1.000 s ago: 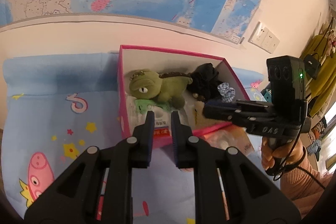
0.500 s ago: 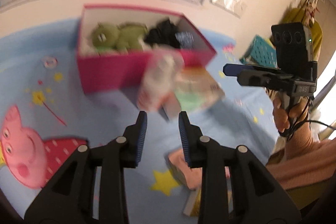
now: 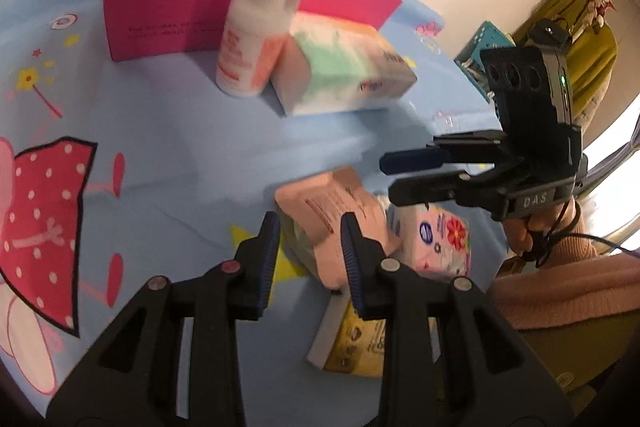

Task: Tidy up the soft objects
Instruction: 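Grasp the pink hand-cream sachet with the right gripper, then carry the pink hand-cream sachet over the pink box and lower it inside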

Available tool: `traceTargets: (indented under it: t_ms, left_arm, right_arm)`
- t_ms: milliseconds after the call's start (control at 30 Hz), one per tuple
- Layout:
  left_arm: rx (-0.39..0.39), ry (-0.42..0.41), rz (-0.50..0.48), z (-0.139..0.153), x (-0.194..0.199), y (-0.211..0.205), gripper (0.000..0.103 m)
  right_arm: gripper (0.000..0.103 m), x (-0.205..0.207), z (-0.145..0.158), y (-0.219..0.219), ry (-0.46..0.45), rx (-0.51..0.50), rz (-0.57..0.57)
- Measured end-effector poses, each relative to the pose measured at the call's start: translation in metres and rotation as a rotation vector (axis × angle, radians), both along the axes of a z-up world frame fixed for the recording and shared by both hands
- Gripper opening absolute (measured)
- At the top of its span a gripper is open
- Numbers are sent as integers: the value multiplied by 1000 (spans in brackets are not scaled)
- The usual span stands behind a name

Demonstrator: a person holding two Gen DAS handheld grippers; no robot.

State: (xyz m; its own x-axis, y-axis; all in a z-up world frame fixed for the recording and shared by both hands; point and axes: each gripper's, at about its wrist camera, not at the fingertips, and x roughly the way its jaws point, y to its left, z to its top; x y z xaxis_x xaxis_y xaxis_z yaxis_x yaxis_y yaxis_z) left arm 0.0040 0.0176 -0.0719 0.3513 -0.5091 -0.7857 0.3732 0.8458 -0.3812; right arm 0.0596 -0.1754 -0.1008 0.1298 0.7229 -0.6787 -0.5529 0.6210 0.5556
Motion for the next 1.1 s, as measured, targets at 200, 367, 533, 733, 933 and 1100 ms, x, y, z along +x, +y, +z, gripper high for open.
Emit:
traceTargets:
  t_ms: [200, 367, 533, 733, 933, 1100]
  left_arm:
    - [-4, 27, -23, -6, -6, -6, 32]
    - [-9, 50, -25, -13, -8, -8, 32]
    - [-31, 67, -13, -14, -6, -9, 29]
    - [-8, 58, 3, -12, -3, -12, 29]
    - [-17, 5, 16, 6, 2, -15, 29]
    - [-19, -65, 7, 31, 8, -21, 29]
  right_arm:
    - [44, -4, -6, 10, -3, -7, 30]
    - [44, -3, -6, 14, -6, 7, 32]
    - [41, -3, -11, 19, 8, 43, 20]
    - [26, -3, -6, 12, -10, 91, -30]
    - [26, -4, 12, 5, -70, 96, -55]
    - [26, 0, 38, -7, -138, 110, -89]
